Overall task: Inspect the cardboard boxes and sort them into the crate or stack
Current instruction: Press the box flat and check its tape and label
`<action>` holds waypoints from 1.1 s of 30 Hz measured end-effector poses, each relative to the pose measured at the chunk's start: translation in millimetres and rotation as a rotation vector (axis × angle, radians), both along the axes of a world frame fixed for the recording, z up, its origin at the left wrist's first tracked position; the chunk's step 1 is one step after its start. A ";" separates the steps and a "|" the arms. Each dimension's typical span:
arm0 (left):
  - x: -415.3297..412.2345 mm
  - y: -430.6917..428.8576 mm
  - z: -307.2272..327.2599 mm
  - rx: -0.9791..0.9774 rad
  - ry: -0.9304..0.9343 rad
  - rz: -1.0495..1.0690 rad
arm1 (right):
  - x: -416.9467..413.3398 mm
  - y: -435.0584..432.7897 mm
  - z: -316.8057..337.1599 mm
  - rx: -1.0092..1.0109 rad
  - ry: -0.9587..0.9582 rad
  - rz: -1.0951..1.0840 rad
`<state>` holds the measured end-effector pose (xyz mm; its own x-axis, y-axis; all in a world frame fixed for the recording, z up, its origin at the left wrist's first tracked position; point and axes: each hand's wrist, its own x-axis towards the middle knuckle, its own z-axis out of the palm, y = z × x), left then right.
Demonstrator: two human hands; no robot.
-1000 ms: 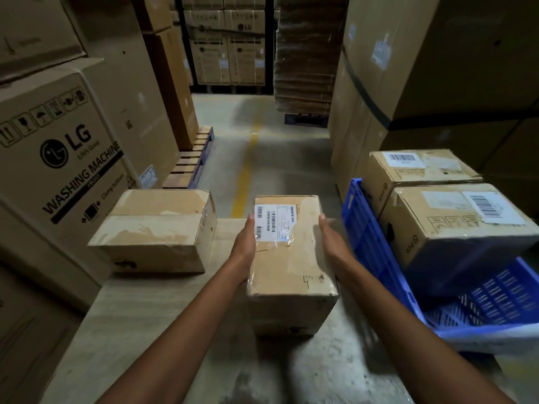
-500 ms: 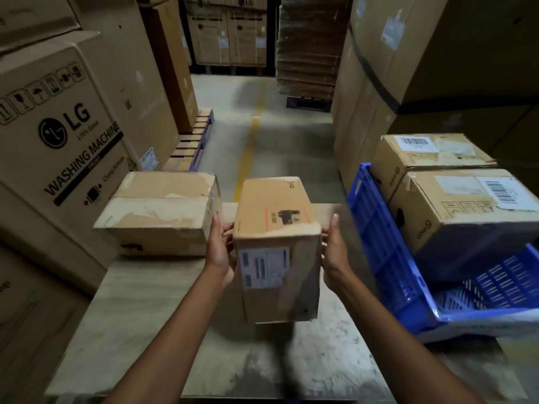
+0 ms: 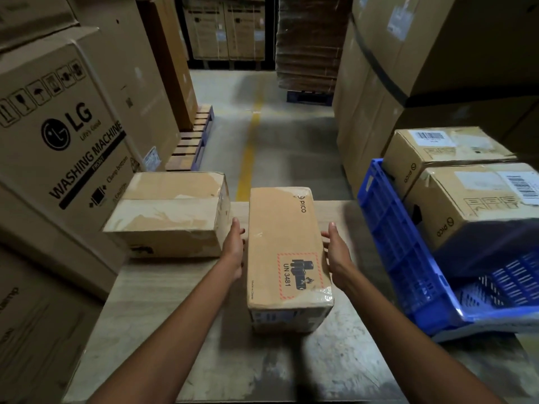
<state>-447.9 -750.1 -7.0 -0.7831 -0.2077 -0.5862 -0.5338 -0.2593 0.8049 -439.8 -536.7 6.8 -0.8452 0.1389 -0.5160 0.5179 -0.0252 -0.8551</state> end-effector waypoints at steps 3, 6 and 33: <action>-22.5 1.1 11.7 0.077 -0.088 -0.065 | -14.4 -7.0 16.4 -0.117 -0.057 0.042; -29.0 5.4 20.9 0.137 -0.071 -0.193 | -17.3 -13.6 28.6 -0.247 -0.085 0.093; -7.3 -28.4 23.7 0.216 0.262 -0.186 | -3.7 -36.3 28.6 -0.148 0.150 -0.125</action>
<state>-455.2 -778.5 16.6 -0.9248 0.0582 -0.3761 -0.3712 -0.3563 0.8575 -443.5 -572.9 35.4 -0.8947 0.1792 -0.4090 0.3708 -0.2122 -0.9041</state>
